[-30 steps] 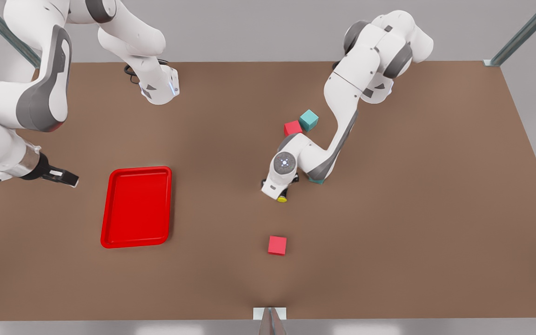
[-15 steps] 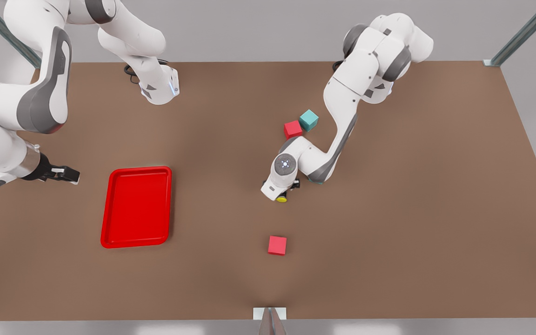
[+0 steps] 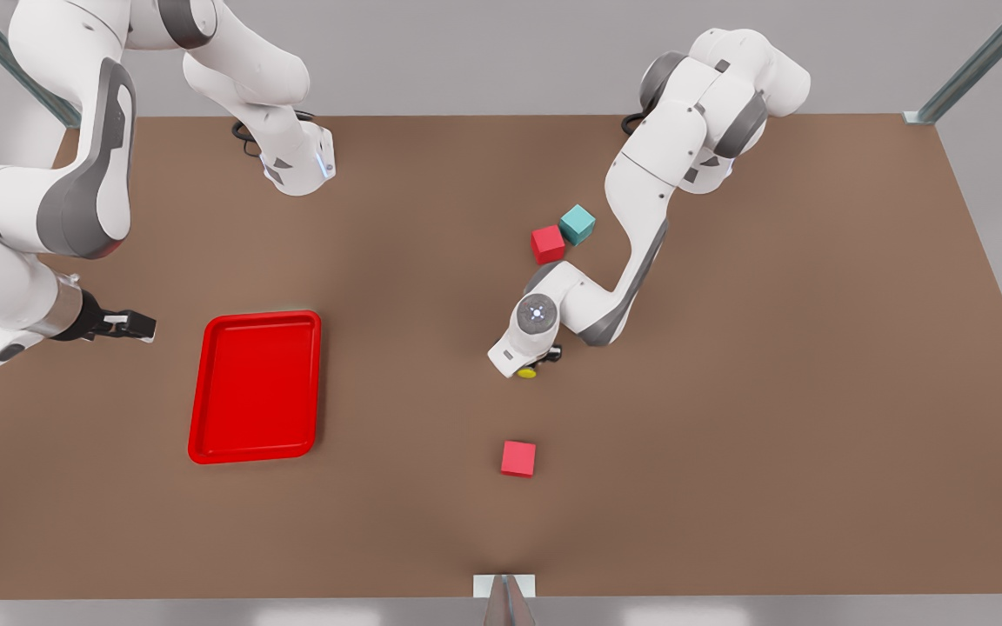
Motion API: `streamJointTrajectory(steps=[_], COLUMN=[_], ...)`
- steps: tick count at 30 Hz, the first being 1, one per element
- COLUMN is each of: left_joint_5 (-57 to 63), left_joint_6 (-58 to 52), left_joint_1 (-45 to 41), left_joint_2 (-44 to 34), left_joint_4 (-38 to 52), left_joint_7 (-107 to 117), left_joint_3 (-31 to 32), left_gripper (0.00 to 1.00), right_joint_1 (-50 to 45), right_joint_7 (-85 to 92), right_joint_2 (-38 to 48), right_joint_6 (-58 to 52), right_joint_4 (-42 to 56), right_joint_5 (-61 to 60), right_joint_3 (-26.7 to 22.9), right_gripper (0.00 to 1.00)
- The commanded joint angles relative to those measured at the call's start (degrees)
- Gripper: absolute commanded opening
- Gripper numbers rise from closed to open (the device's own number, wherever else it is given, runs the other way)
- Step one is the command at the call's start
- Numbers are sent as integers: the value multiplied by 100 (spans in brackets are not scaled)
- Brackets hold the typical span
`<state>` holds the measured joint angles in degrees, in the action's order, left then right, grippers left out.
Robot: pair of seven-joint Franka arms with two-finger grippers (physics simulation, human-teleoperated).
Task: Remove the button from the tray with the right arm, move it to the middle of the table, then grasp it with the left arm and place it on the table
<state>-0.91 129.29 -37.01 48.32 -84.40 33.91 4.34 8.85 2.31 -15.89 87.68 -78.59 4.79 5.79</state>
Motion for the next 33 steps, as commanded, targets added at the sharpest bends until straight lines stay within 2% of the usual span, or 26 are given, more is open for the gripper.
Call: streamJointTrajectory(steps=[1, 3, 6, 9, 25, 27, 28, 30, 33], left_joint_5=[3, 3, 3, -5, -6, 12, 21, 74, 1672], left_joint_6=[8, 0, -9, -18, -255, -1220, -1740, -1934, -2258], left_joint_1=[0, 0, 0, 9, 0, -17, -43, -70, -219], left_joint_2=[-7, -7, 2, 2, 11, -33, -33, -77, -130], left_joint_4=[3, 3, 3, 3, 161, 705, 996, 1206, 1471], left_joint_7=[-719, -719, -719, -719, -684, -596, -219, 1351, 5429], left_joint_3=[-3, -3, -3, -3, -21, -152, -337, -574, -592], left_gripper=[74, 71, 60, 57, 49, 49, 49, 49, 49], right_joint_1=[3, -6, -6, 3, 3, 3, 3, 3, 3], right_joint_7=[288, 288, 288, 297, 297, 297, 297, 297, 297], right_joint_2=[7, 7, -2, -2, -2, -10, -28, -28, -28], right_joint_6=[-32, -67, -67, -76, -111, -111, -111, -111, -120], right_joint_4=[-7, 2, 2, -7, 2, 2, 2, -7, 2], right_joint_5=[4, 4, 4, 4, 4, 4, 4, 4, 4], right_joint_3=[1, 1, 1, 1, 1, 1, 1, 1, 1], right_gripper=[100, 100, 100, 100, 100, 100, 100, 100, 100])
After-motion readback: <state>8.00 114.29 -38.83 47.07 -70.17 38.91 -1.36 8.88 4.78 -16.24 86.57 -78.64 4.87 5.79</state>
